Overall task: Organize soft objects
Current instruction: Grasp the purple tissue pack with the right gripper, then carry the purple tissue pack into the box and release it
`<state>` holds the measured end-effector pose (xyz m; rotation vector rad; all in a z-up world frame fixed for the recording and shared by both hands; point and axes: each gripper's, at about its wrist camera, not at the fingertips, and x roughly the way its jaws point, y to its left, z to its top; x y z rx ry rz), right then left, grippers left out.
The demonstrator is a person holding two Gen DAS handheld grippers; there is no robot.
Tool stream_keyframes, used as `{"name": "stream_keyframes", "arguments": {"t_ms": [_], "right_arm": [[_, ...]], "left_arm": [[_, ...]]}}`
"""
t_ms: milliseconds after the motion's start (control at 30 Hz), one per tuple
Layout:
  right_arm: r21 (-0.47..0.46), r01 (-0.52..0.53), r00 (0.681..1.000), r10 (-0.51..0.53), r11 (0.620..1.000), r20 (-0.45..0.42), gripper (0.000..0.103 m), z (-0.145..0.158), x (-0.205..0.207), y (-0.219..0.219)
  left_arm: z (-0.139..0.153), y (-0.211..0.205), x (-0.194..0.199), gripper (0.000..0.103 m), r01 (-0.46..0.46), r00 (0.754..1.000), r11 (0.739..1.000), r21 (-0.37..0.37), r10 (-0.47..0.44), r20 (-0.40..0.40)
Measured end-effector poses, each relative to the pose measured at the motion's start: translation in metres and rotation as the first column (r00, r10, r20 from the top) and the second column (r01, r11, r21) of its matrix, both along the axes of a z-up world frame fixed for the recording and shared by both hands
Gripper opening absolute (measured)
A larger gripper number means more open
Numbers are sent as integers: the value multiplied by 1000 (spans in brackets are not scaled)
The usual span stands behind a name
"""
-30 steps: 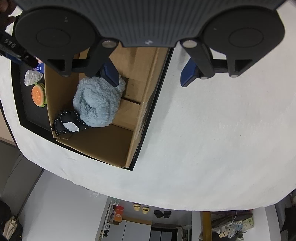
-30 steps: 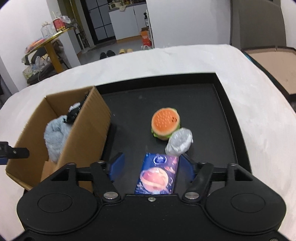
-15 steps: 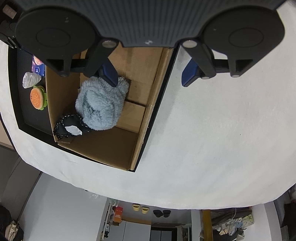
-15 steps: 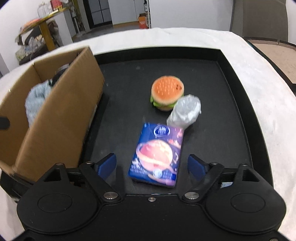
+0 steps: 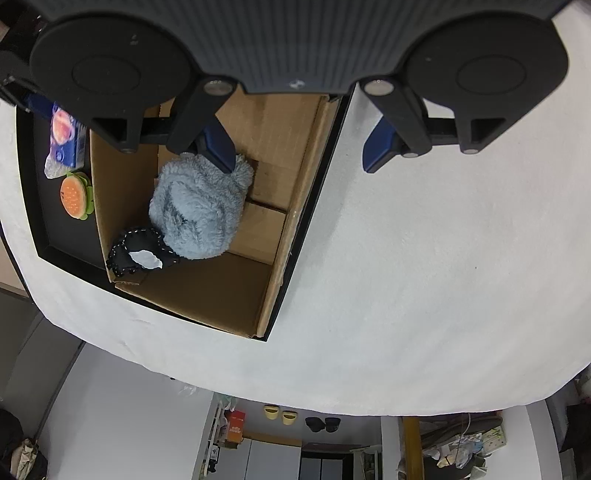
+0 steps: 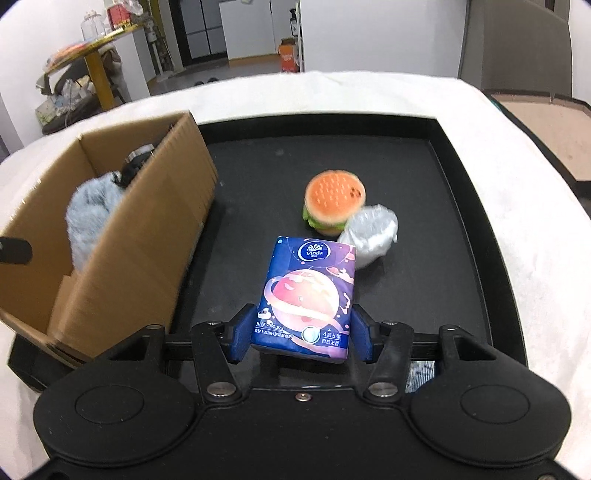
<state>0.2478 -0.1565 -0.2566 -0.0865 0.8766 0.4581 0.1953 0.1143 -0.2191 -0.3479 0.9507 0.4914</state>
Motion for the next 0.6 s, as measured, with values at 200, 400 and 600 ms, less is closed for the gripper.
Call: {"name": "stream_keyframes", "arguments": {"t_ms": [200,400,600], "right_arm": [[42,-22,999,20,999,46,53,22,2,7],[73,-46,996,39,996,84,53,39,8,14],[95,-69,992,58,993,112,53,55,9,26]], "left_arm": [[2,2,-2,74,1,1000,1000,-2,-1,2],[4,5,-3,74,2,1000,1000,-9,-1,13],[7,10,-6,74,-1,1000,1000,-18,2,26]]}}
